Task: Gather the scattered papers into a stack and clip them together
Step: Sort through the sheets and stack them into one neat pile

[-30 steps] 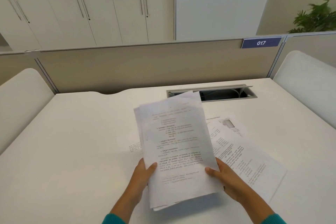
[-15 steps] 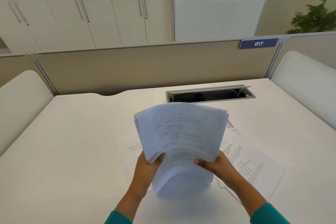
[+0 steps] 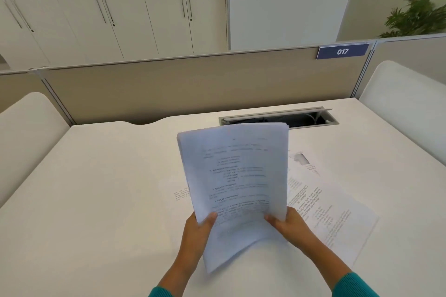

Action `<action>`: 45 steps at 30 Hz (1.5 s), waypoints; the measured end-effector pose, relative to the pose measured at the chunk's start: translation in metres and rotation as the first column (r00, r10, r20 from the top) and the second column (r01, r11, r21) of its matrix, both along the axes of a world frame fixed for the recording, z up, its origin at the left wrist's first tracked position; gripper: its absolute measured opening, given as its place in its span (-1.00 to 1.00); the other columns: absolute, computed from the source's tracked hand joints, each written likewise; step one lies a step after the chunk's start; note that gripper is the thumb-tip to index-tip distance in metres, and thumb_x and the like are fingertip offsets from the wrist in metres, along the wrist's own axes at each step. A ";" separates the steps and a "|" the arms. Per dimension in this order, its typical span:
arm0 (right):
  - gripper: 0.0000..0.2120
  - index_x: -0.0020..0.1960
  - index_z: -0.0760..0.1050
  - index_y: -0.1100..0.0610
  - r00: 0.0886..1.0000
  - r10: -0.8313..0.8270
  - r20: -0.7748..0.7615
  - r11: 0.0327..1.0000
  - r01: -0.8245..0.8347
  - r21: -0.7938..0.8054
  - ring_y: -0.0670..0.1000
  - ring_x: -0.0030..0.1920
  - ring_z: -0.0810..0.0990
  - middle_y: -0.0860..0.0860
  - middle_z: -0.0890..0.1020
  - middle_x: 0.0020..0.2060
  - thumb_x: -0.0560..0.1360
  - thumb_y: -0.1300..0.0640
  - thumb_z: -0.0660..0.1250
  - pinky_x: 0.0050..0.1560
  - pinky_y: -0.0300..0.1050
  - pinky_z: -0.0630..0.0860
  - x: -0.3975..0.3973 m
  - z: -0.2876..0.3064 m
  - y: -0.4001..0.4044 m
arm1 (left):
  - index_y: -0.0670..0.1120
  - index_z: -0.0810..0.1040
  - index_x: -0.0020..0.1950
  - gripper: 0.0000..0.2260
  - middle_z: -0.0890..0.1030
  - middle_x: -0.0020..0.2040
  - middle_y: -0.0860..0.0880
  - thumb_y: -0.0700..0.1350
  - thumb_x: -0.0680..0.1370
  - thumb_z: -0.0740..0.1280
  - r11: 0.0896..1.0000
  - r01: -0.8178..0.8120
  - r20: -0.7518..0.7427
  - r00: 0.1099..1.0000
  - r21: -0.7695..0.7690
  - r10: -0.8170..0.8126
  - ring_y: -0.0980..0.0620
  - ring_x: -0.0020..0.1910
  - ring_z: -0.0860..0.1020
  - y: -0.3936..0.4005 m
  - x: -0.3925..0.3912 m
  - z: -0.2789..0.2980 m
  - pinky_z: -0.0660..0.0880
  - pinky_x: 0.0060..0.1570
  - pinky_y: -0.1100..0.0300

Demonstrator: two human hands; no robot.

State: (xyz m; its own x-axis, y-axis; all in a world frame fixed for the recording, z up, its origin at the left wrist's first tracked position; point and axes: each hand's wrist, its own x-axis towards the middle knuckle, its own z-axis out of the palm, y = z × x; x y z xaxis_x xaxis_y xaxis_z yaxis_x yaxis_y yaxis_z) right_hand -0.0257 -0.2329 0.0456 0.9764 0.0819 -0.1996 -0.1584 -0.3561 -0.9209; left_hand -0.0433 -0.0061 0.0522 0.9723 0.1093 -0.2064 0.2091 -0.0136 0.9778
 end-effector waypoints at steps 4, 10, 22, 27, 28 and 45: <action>-0.61 0.26 0.29 -0.15 0.998 0.063 -0.010 0.994 -0.064 -0.092 -0.36 -0.02 0.45 -0.28 0.44 0.10 0.47 -0.07 0.30 -0.10 -0.56 0.40 0.003 0.003 -0.004 | -0.01 0.53 0.07 -0.86 0.68 -0.04 0.00 -0.13 0.52 0.33 0.991 -0.102 -0.069 0.993 -0.087 0.096 -0.05 -0.15 0.68 0.001 0.000 -0.006 0.62 -0.26 0.11; -0.27 0.46 0.15 0.08 0.979 -0.194 0.056 0.931 0.202 -0.305 0.05 0.27 0.42 0.08 0.42 0.34 0.41 -0.11 0.37 0.29 -0.02 0.33 0.020 -0.002 -0.069 | -0.18 0.50 0.19 -0.75 0.64 0.08 -0.19 -0.22 0.52 0.33 0.986 -0.111 -0.197 0.977 -0.125 0.085 -0.21 0.01 0.62 0.010 -0.009 -0.025 0.54 0.08 -0.16; -0.09 0.45 0.12 0.06 0.862 -0.477 -0.169 0.555 0.147 -0.819 0.21 0.32 0.28 0.18 0.33 0.29 0.27 -0.27 0.43 0.24 0.12 0.37 0.021 -0.009 -0.143 | -0.10 0.51 0.14 -0.79 0.65 0.03 -0.13 -0.21 0.51 0.35 0.996 -0.048 -0.256 0.966 -0.078 0.027 -0.15 -0.02 0.63 0.018 -0.010 -0.050 0.55 0.08 -0.10; -0.16 0.36 0.22 0.05 0.857 -0.480 -0.186 0.528 0.112 -0.842 0.16 0.27 0.35 0.13 0.41 0.22 0.24 -0.34 0.41 0.23 0.06 0.34 0.025 -0.003 -0.133 | -0.12 0.51 0.15 -0.77 0.65 0.04 -0.13 -0.20 0.50 0.36 0.998 -0.040 -0.244 0.969 -0.053 0.026 -0.15 -0.02 0.64 0.018 -0.011 -0.052 0.56 0.07 -0.11; -0.17 0.34 0.23 0.05 0.858 -0.478 -0.186 0.529 0.113 -0.841 0.15 0.26 0.36 0.12 0.42 0.21 0.24 -0.34 0.41 0.23 0.06 0.33 0.025 -0.003 -0.132 | -0.11 0.51 0.15 -0.77 0.66 0.03 -0.13 -0.20 0.50 0.36 0.998 -0.042 -0.242 0.970 -0.050 0.029 -0.14 -0.03 0.64 0.018 -0.011 -0.053 0.56 0.06 -0.10; -0.89 -0.08 0.45 0.06 0.854 -0.404 0.327 0.736 0.516 -0.439 -0.10 -0.37 0.43 0.08 0.56 -0.22 0.56 0.14 0.16 -0.41 -0.26 0.29 0.028 0.041 -0.105 | -0.10 0.51 0.14 -0.77 0.66 0.02 -0.11 -0.18 0.49 0.37 0.999 -0.024 -0.237 0.971 -0.025 0.017 -0.12 -0.02 0.64 0.018 -0.011 -0.054 0.56 0.06 -0.06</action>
